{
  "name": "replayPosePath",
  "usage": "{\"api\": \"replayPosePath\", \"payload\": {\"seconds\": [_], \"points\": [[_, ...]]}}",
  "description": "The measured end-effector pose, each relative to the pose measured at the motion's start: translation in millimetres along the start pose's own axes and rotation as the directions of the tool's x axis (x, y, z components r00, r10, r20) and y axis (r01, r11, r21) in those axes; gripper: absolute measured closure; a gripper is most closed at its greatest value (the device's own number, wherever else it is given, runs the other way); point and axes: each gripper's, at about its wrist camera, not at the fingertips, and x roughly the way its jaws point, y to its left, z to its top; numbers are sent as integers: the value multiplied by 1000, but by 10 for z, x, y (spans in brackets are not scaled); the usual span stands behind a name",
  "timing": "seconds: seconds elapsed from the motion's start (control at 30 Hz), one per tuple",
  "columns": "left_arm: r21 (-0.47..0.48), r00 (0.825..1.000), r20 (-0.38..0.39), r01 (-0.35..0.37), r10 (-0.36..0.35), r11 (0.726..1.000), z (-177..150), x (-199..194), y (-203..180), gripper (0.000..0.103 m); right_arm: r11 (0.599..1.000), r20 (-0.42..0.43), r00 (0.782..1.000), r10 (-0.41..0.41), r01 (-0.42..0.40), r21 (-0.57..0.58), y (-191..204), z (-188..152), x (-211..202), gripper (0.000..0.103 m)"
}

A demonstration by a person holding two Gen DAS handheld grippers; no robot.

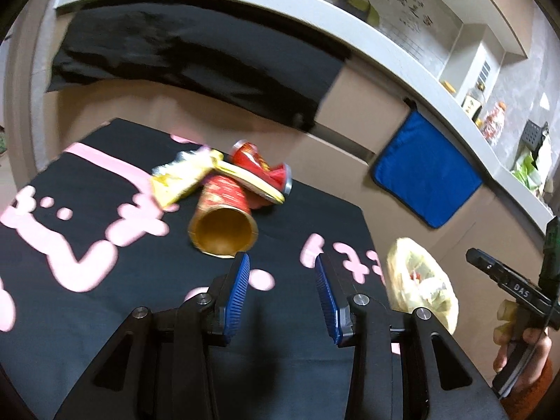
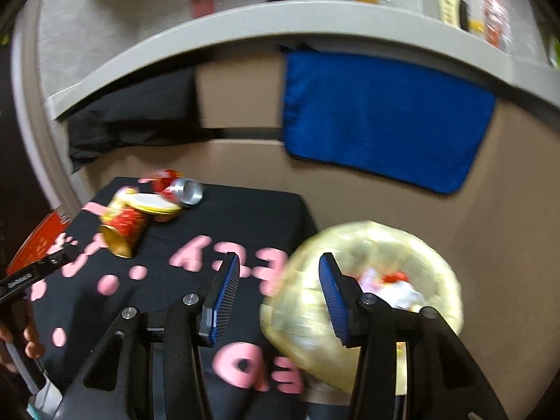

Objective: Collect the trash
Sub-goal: 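Move both tools back over the remaining cups and can on the table, then grasp the red can with the right tool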

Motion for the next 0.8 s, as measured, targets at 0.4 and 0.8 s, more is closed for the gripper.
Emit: {"api": "replayPosePath", "payload": {"seconds": [0.4, 0.8], "points": [[-18, 998, 46, -42, 43, 999, 233, -112, 638, 61, 975, 54, 978, 204, -198, -98, 1037, 315, 297, 57], [-109, 999, 5, -47, 48, 993, 358, 128, 1113, 61, 977, -43, 976, 211, -212, -13, 1365, 787, 2110, 40]]}}
